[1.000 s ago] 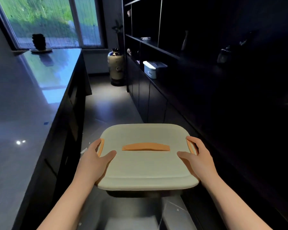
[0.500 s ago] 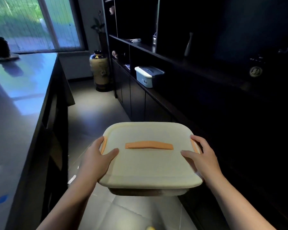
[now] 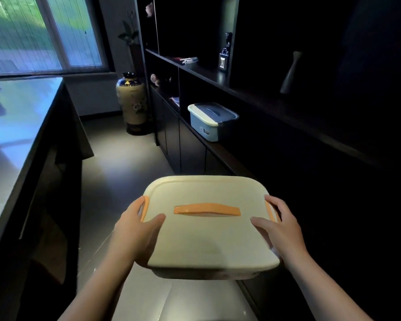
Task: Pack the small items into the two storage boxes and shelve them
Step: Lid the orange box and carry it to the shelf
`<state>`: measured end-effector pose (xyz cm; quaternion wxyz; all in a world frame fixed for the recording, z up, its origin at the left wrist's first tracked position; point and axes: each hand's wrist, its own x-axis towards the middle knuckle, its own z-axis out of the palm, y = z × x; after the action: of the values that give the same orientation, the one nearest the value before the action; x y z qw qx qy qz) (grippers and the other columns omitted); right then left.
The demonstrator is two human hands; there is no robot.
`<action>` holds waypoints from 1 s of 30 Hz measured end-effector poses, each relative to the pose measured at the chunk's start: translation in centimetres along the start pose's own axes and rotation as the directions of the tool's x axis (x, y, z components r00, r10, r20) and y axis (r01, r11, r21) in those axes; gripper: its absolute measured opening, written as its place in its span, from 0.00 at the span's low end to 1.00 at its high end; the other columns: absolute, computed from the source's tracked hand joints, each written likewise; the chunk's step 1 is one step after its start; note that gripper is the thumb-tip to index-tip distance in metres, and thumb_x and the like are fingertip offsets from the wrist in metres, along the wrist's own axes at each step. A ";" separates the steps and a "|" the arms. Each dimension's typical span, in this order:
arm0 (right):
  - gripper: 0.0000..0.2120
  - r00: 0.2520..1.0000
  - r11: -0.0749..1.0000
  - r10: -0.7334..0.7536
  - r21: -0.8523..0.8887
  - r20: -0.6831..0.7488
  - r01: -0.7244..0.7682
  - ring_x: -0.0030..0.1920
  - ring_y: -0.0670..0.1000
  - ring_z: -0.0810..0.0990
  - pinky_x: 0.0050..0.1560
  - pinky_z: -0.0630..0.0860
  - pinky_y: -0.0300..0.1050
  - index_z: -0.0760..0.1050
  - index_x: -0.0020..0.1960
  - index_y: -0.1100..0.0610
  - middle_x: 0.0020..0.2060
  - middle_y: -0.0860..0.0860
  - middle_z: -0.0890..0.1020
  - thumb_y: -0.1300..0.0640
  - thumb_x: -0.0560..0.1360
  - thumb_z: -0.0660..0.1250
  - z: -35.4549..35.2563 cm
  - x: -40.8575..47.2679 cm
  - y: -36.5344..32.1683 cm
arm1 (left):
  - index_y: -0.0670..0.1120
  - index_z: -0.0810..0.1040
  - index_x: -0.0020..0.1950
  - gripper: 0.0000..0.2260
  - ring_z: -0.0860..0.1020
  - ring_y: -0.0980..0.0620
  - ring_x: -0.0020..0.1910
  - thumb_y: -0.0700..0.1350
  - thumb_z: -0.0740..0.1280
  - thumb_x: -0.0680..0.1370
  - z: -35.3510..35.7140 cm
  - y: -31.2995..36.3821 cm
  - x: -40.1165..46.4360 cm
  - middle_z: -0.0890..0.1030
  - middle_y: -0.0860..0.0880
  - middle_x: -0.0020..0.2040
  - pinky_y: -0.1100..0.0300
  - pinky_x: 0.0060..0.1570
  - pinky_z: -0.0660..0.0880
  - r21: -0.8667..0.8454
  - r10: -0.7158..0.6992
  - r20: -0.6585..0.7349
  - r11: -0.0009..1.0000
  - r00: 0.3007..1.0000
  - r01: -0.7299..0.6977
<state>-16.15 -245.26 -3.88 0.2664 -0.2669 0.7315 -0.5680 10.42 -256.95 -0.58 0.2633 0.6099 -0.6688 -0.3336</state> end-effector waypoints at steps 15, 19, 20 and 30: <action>0.28 0.957 0.983 0.166 0.118 -0.240 -0.141 0.50 0.52 0.81 0.52 0.80 0.57 0.75 0.57 0.38 0.50 0.46 0.80 0.62 0.66 0.77 13.5 14.7 -0.5 | 0.53 0.58 0.75 0.36 0.71 0.45 0.65 0.58 0.70 0.72 2.9 1.1 28.9 0.69 0.50 0.71 0.49 0.62 0.69 0.095 0.124 0.319 0.982 0.940 -0.161; 0.27 0.928 0.986 0.168 0.071 -0.333 -0.153 0.53 0.51 0.79 0.55 0.78 0.57 0.73 0.59 0.37 0.53 0.45 0.79 0.59 0.67 0.77 14.0 17.4 -0.8 | 0.53 0.57 0.76 0.38 0.70 0.46 0.66 0.56 0.72 0.70 5.6 3.3 34.1 0.67 0.50 0.72 0.50 0.62 0.69 0.061 0.191 0.422 0.969 0.886 -0.238; 0.27 0.916 0.985 0.171 0.065 -0.363 -0.158 0.54 0.51 0.79 0.56 0.78 0.57 0.73 0.59 0.37 0.54 0.45 0.79 0.59 0.67 0.77 13.8 18.2 -0.7 | 0.53 0.57 0.76 0.39 0.70 0.47 0.67 0.56 0.72 0.70 6.5 4.0 35.2 0.67 0.51 0.72 0.50 0.62 0.69 0.042 0.209 0.446 0.966 0.870 -0.254; 0.28 0.750 0.971 0.193 0.012 -0.633 -0.239 0.53 0.50 0.79 0.56 0.77 0.56 0.69 0.59 0.30 0.55 0.48 0.78 0.55 0.69 0.76 11.9 25.8 2.0 | 0.48 0.60 0.75 0.39 0.71 0.51 0.65 0.49 0.75 0.69 18.6 11.7 44.2 0.68 0.53 0.71 0.56 0.61 0.68 -0.110 0.332 0.644 0.932 0.689 -0.347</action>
<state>-26.57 -270.86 -10.63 0.0609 0.0155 0.8233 -0.5641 -16.35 -298.08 -5.85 0.0645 0.3235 -0.8224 -0.4635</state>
